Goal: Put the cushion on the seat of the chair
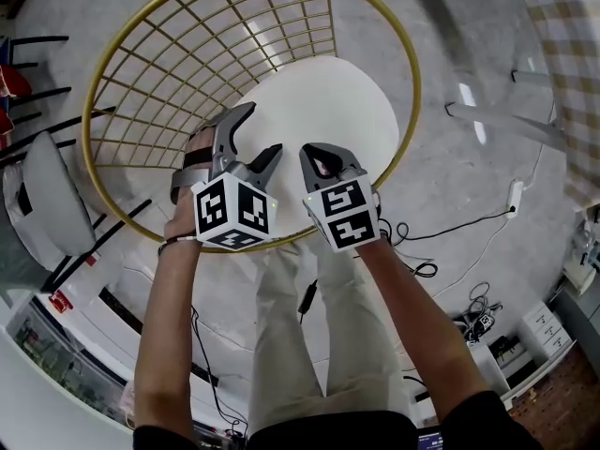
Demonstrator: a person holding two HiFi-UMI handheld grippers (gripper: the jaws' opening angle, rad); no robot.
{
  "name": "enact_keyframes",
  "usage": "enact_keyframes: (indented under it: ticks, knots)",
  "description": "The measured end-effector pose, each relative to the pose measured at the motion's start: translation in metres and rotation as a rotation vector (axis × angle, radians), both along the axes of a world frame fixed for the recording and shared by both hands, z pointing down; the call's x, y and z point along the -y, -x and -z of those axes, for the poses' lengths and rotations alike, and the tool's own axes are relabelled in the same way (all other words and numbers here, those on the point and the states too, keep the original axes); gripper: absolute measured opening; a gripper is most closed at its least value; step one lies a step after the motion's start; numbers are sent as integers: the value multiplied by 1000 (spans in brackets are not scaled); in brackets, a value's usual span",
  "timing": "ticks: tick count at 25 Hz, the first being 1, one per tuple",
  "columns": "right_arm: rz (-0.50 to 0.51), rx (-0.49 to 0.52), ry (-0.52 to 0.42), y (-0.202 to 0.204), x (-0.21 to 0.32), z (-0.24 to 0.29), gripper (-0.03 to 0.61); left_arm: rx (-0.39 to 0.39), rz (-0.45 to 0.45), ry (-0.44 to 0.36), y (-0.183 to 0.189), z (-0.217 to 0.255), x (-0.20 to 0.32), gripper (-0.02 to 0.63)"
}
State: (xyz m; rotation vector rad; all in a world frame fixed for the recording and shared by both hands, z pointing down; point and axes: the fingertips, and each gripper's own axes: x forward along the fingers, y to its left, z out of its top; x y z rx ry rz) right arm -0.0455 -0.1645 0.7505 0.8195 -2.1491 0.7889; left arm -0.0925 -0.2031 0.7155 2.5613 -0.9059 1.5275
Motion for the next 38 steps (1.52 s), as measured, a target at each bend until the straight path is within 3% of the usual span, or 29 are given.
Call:
enact_keyframes:
  ticks: [9, 24, 27, 31, 38]
  knots:
    - [-10, -20, -51, -15, -12, 71, 18, -89, 150, 0, 15, 61, -44, 308]
    - [-20, -23, -103, -26, -34, 174, 18, -226, 382, -67, 53, 164, -93, 96]
    - [-20, -36, -104, -30, -43, 180, 18, -250, 405, -31, 52, 167, -113, 6]
    - [39, -82, -110, -30, -58, 171, 18, -285, 425, 30, 45, 159, -148, 5]
    - [178, -225, -82, -25, -85, 109, 18, -304, 482, 95, 49, 126, -206, 5]
